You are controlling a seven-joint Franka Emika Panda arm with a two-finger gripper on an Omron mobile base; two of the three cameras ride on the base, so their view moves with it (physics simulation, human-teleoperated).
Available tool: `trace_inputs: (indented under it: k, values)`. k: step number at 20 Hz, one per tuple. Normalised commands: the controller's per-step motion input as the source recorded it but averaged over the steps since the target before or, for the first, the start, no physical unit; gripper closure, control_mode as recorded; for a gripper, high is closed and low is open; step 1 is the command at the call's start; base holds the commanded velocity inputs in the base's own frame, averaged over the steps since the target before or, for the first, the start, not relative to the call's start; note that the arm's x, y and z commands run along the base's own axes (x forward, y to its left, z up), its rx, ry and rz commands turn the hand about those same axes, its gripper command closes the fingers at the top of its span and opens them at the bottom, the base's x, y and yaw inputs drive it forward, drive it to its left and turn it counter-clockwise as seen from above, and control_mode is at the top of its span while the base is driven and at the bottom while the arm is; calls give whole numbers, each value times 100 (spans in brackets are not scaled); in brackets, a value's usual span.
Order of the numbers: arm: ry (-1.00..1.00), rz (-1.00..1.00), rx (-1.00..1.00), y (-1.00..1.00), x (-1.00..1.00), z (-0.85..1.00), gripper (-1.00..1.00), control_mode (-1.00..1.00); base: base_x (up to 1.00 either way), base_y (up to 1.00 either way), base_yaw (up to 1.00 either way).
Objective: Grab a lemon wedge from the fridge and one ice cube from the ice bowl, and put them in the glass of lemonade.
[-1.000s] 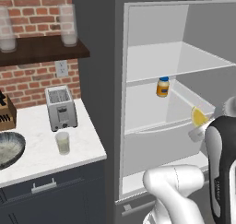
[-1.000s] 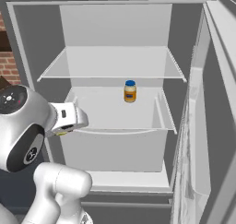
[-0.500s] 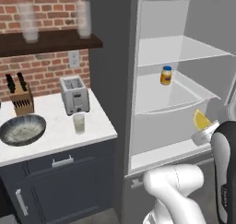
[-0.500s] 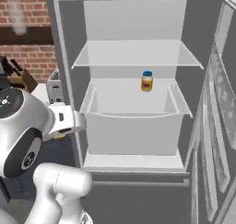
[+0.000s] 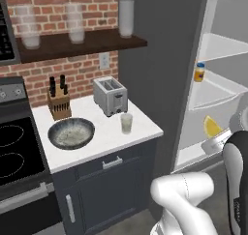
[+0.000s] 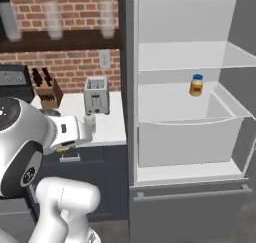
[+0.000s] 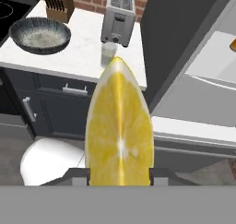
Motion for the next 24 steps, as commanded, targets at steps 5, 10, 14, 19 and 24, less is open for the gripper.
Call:
trace_inputs:
  k: [5,10,14,19,24]
  values:
    - [0,0,0,0,0,0,100,100,87,77,-12]
    - [0,0,0,0,0,0,100,100,79,58,-3]
    - [13,0,-6,32,66,0,100,-100,19,7,0]
    - [21,0,-4,32,76,-14,100,-100,0,0,0]
    - [12,0,-1,-1,57,-78,100,-100,0,0,0]
